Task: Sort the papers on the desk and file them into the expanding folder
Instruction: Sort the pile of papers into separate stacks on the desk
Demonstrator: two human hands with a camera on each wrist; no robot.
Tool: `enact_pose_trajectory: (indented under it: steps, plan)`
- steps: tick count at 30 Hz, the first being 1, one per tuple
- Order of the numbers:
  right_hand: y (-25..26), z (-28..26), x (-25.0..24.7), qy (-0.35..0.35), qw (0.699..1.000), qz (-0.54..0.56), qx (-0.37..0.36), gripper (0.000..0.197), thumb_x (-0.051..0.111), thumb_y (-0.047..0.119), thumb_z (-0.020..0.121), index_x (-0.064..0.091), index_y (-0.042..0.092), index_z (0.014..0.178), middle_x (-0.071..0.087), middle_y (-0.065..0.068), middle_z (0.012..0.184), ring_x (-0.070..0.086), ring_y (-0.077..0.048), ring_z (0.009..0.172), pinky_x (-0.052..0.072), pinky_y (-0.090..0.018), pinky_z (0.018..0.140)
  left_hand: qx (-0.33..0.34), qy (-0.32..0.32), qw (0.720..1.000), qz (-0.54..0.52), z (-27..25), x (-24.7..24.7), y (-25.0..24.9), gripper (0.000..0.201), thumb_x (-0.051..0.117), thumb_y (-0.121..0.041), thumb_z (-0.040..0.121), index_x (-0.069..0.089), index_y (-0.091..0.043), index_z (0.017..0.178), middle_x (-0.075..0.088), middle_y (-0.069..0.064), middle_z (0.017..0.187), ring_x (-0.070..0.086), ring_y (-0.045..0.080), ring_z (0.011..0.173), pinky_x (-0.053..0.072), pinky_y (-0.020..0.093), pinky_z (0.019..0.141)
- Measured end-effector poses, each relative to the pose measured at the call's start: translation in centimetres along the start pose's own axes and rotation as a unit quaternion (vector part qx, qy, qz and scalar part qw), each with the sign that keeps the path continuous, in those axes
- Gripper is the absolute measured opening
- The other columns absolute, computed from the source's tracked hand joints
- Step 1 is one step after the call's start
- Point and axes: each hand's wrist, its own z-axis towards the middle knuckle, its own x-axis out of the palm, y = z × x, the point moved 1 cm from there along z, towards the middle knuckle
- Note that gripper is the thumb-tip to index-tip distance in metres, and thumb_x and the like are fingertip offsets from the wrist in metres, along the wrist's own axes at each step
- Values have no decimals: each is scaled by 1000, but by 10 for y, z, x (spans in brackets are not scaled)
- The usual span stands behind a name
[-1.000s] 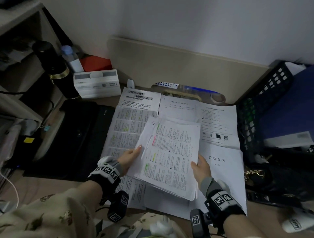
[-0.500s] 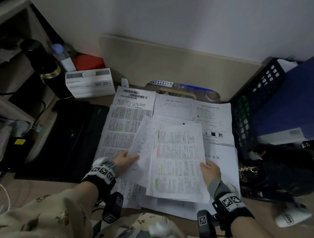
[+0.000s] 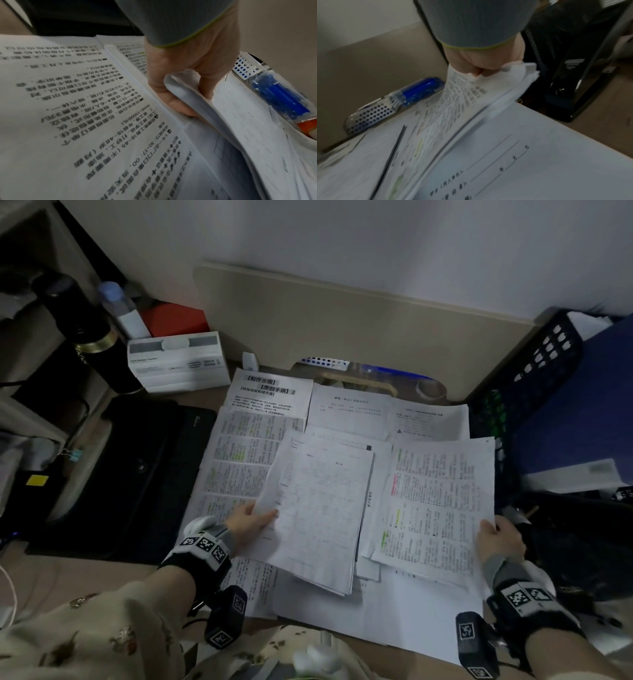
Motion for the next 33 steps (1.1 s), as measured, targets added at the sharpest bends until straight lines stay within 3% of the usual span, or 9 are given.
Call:
enact_pose_trajectory:
  steps: [5, 10, 16, 18, 20, 22, 26, 30, 33]
  plan:
    - [1, 2, 9, 30, 997, -73, -5, 29, 39, 22, 98, 54, 14, 123, 58, -26, 116, 52, -44, 108, 41, -46, 92, -6, 1, 1000, -17, -2, 1, -1, 30, 68, -23, 89, 59, -10, 115, 67, 10, 95, 65, 27, 80, 54, 33, 64]
    - [2, 0, 7, 60, 993, -95, -18, 36, 39, 10, 98, 49, 12, 132, 55, -23, 127, 50, -42, 113, 39, -42, 93, -18, 5, 999, -30, -4, 1, -2, 33, 68, -23, 89, 58, -8, 117, 67, 11, 96, 64, 26, 79, 54, 33, 60]
    - [-1, 3, 9, 105, 984, -144, -23, 40, 40, 1, 92, 47, 9, 131, 57, -19, 124, 54, -39, 109, 40, -35, 81, -10, -4, 999, -39, -8, 0, -6, 26, 65, -19, 92, 57, -7, 114, 64, 8, 89, 61, 23, 74, 50, 30, 57]
    - [-3, 4, 14, 93, 986, -139, -14, 36, 41, 1, 92, 47, 6, 127, 57, -21, 121, 54, -40, 107, 39, -35, 78, -10, -2, 999, -40, -9, -1, -7, 26, 64, -19, 92, 56, -8, 113, 64, 7, 88, 61, 22, 73, 50, 29, 55]
    - [-3, 1, 19, 72, 990, -120, -21, 34, 43, 7, 94, 41, 3, 127, 51, -23, 126, 53, -42, 109, 44, -40, 84, -12, 0, 999, -40, -9, -2, -7, 27, 65, -20, 92, 56, -8, 114, 64, 8, 88, 62, 23, 73, 51, 30, 55]
    - [-5, -5, 26, 53, 992, -109, -38, 49, 49, 13, 93, 30, 4, 138, 38, -22, 139, 43, -43, 121, 39, -50, 99, -16, 1, 999, -38, -7, -4, -7, 30, 66, -22, 91, 56, -8, 115, 64, 8, 89, 63, 24, 74, 51, 30, 56]
    - [-3, -23, 36, 40, 984, -155, -82, 70, 55, 18, 90, 17, 16, 148, 13, -7, 156, 14, -33, 140, 18, -49, 114, -11, 0, 999, -42, -6, -9, -6, 29, 67, -23, 90, 55, -10, 113, 64, 9, 93, 62, 25, 77, 52, 32, 60]
    - [2, -40, 53, 137, 960, -187, -154, 63, 51, 38, 92, 23, 32, 147, 3, 3, 159, 2, -28, 145, 11, -52, 116, 0, 10, 999, -45, -8, -11, -5, 24, 65, -21, 91, 57, -9, 111, 64, 10, 92, 62, 25, 78, 53, 35, 64]
    - [-7, -48, 69, 222, 931, -235, -168, 67, 44, 53, 92, 10, 41, 148, -11, 8, 159, -17, -23, 145, 2, -54, 117, 5, 14, 999, -49, -11, -12, -7, 20, 65, -20, 92, 57, -10, 107, 64, 8, 89, 61, 24, 77, 52, 33, 62]
